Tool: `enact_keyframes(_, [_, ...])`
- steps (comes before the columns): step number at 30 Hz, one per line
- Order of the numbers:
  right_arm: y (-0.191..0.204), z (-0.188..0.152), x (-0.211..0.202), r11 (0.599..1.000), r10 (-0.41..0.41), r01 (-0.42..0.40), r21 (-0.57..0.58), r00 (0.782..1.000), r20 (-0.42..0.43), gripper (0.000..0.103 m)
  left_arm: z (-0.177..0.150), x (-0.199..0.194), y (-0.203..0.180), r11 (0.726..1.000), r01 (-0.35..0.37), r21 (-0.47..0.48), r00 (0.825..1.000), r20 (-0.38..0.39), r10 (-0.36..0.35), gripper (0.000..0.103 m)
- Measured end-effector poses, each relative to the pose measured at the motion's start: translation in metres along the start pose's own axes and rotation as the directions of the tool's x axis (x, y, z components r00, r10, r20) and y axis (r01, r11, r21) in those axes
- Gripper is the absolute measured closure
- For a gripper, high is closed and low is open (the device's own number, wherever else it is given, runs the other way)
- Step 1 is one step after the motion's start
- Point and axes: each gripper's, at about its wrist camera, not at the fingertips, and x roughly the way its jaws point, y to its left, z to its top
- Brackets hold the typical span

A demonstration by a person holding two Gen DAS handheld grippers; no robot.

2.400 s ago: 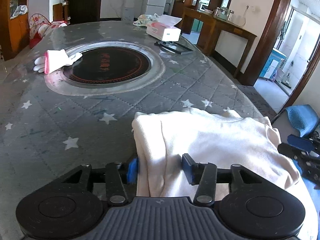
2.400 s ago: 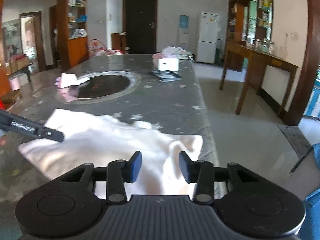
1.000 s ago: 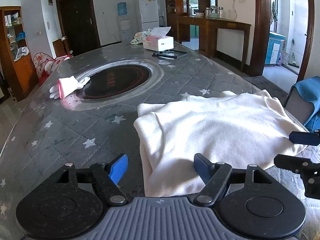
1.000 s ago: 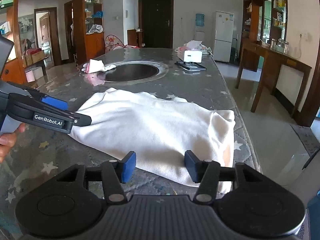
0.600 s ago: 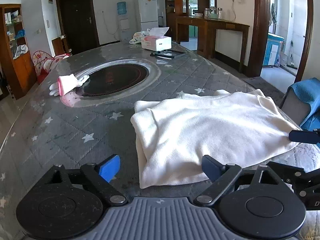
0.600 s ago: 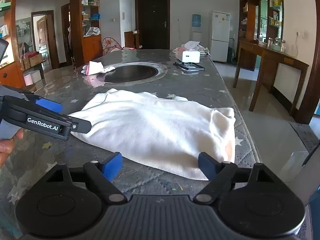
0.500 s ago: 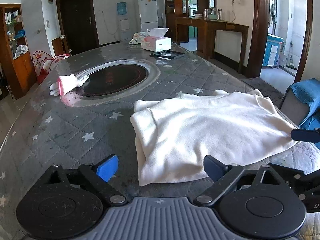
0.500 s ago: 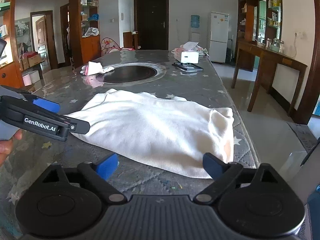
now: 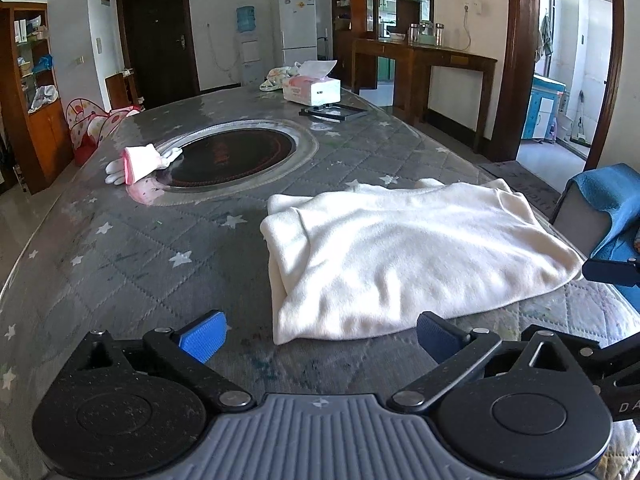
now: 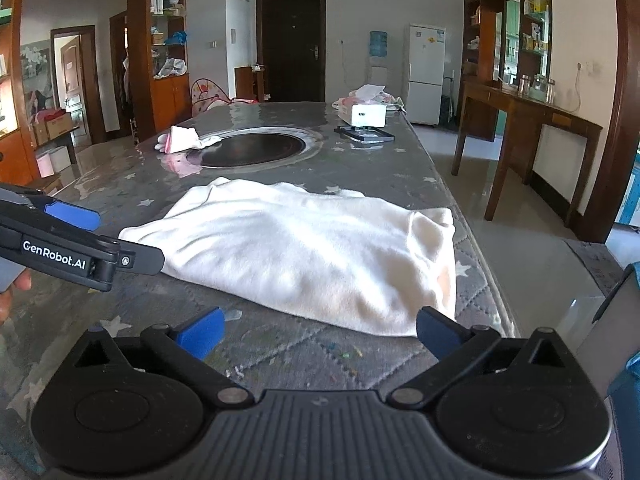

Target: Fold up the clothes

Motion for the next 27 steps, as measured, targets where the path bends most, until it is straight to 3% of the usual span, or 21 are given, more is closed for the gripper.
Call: enact_keyframes(27, [-0.003, -0.015, -0.013, 0.995, -0.064, 0.067, 0.078, 0.997, -0.044, 0.000, -0.028, -0.023, -0.007, 0.999, -0.030, -0.041, 0.998, -0.051, 0.028, 0.000])
